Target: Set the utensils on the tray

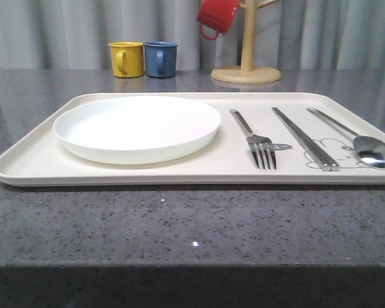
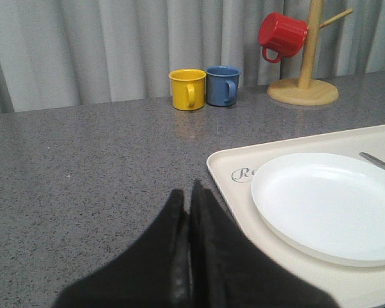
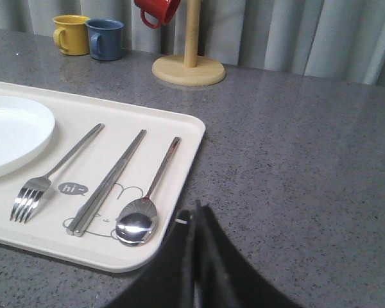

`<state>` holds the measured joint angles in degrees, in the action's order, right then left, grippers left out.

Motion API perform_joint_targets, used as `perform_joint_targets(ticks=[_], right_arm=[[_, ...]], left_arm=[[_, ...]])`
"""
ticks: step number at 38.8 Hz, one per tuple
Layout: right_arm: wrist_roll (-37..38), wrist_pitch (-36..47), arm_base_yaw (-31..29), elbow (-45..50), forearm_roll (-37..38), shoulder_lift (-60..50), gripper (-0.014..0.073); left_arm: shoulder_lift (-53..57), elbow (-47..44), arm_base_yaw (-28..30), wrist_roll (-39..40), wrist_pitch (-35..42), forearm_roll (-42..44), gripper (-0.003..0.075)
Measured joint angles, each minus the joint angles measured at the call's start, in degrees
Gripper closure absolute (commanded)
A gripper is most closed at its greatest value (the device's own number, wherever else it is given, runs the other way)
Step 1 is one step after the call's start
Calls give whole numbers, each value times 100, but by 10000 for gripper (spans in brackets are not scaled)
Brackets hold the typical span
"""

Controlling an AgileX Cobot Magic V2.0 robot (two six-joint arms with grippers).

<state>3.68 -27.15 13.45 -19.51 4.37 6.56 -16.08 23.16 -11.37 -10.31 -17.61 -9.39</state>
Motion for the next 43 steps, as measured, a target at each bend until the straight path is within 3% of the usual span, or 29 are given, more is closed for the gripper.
perform_joint_targets(ticks=[14, 21, 33, 43], right_arm=[[0, -12, 0, 0, 9, 0, 713], [0, -12, 0, 0, 9, 0, 713], [0, -12, 0, 0, 9, 0, 713], [0, -32, 0, 0, 9, 0, 713]], left_arm=[[0, -92, 0, 0, 59, 0, 739], [457, -935, 168, 0, 747, 62, 739], [1614, -2289, 844, 348, 885, 62, 739], [1638, -2338, 869, 395, 894, 249, 739]])
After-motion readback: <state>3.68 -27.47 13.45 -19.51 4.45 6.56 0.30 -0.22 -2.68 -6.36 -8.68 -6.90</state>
